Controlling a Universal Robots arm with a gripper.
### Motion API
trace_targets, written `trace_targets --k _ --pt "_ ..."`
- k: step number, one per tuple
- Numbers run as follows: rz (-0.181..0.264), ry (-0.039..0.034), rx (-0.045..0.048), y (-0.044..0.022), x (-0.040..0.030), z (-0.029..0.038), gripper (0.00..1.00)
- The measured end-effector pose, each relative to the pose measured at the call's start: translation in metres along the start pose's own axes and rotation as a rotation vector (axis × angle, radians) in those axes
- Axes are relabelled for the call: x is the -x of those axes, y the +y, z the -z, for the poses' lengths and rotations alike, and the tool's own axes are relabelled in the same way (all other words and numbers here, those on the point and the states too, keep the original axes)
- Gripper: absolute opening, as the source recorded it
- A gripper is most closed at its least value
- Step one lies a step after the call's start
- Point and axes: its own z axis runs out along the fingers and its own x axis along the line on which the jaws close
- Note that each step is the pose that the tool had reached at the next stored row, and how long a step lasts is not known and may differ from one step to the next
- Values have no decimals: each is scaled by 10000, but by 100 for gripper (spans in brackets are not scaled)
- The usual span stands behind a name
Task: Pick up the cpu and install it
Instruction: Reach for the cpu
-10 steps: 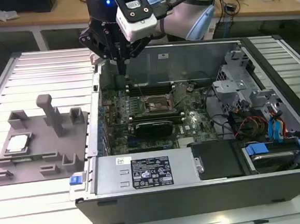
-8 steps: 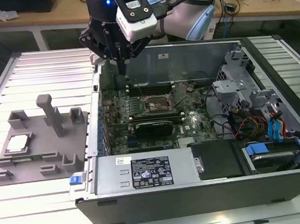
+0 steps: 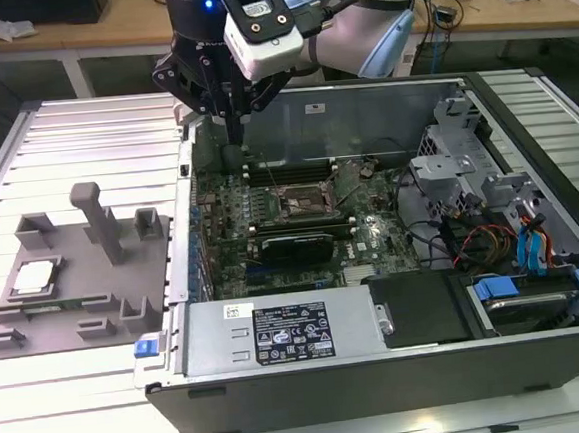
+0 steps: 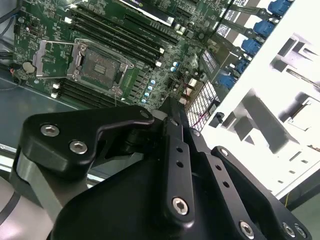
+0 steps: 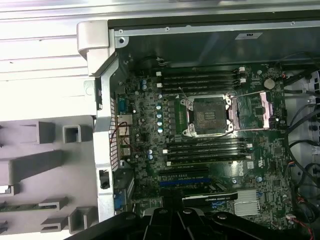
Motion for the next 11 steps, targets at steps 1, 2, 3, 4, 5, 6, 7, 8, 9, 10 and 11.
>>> trace_targets --k 1,2,3,4,5,6,7,8,9,10,11 --pt "-2 0 0 -1 -13 1 11" --pt "-2 0 -1 -2 -24 1 11" --pt "-2 1 -1 -3 -36 1 11" --pt "-2 0 0 -4 -53 2 11" --pt "-2 0 -1 -5 -67 2 11" --pt "-2 -1 0 -7 -93 3 11" --pt "-1 -1 0 -8 -109 3 11" --pt "-1 -1 0 -9 -123 3 11" --pt "-1 -2 0 -11 -144 4 11" --pt "-1 -3 0 -12 -162 4 11" --pt "-2 -4 0 -15 -198 5 11"
